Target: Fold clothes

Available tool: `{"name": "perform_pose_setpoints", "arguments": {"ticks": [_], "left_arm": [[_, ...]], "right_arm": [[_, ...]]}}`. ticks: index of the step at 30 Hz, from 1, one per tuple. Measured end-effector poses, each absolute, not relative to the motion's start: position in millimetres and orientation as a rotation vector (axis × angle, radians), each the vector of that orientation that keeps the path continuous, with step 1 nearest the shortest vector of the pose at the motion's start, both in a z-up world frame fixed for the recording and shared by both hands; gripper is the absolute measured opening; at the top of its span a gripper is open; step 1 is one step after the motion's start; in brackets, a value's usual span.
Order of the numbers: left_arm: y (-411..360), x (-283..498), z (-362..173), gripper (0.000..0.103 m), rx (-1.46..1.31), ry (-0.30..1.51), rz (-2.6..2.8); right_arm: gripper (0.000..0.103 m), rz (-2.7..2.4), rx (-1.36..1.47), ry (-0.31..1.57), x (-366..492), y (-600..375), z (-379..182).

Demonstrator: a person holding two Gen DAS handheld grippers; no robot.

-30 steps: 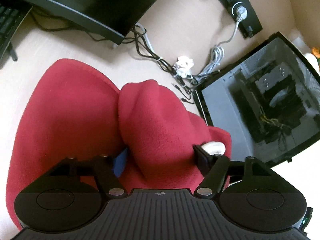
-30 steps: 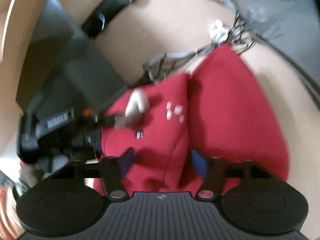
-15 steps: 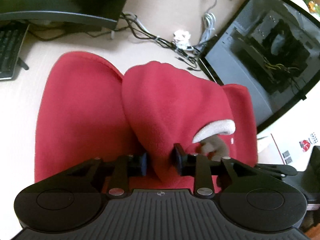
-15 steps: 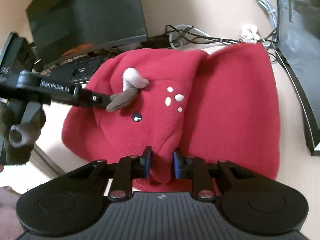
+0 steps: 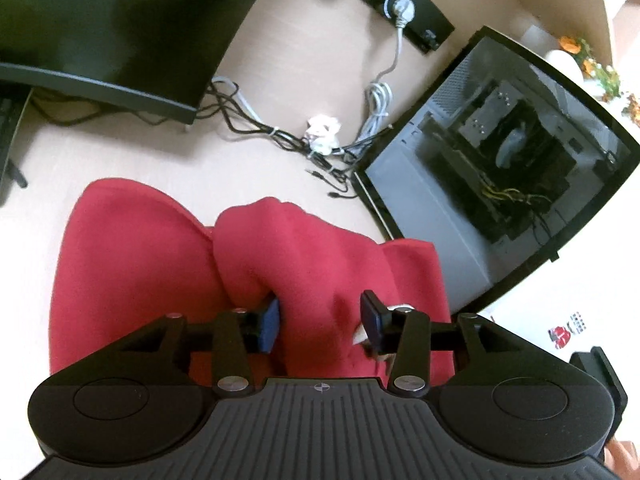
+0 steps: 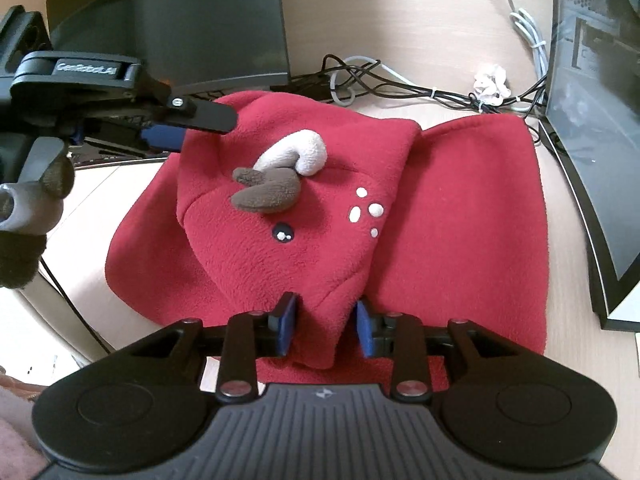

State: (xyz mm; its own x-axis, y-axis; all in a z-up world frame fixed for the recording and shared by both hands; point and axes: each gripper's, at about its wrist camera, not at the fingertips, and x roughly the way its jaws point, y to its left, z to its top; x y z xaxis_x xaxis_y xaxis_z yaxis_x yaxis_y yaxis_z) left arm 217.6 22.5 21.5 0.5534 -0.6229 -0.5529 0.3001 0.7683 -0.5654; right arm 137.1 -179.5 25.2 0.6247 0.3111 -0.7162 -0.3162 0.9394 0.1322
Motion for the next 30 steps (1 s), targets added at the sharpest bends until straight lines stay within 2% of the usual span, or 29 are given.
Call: {"name": "perform_pose_setpoints", "arguments": {"ticks": [2,4,6,8,10,14,16,18,26,30], "left_arm": [[25,218,29,0.048,-0.425,0.823,-0.549],[28,218,39,0.056,-0.374,0.812,-0.512],[35,216,51,0.059,-0.306,0.779,-0.456],[45,214,65,0.06,-0.304,0.728,-0.437],[45,215,73,0.066,-0.366,0.679,-0.498],[12,223,46,0.068,-0.407,0.745,-0.665],[-4,225,14,0.066,-0.37,0.852,-0.657],[-5,220,-7,0.067,-0.358,0.881,-0.64],[-10,208,-8,0.068,-0.27,0.847,-0.629],[-9,206,-8,0.07,-0.252,0.849,-0.63]], "right_arm": [[0.035,0.358,-0.012,0.818,138,-179,25],[0.038,0.357,-0.018,0.815,138,-179,25],[0.039,0.357,-0.024,0.813,137,-178,24],[0.04,0.357,-0.028,0.81,137,-177,22],[0.04,0.356,-0.035,0.806,137,-176,21],[0.043,0.367,-0.062,0.797,136,-174,21],[0.053,0.38,-0.067,0.787,136,-178,24],[0.075,0.379,-0.014,0.744,140,-193,38],[0.077,0.373,0.141,0.56,172,-226,87],[0.077,0.401,0.141,0.605,222,-194,65]]}}
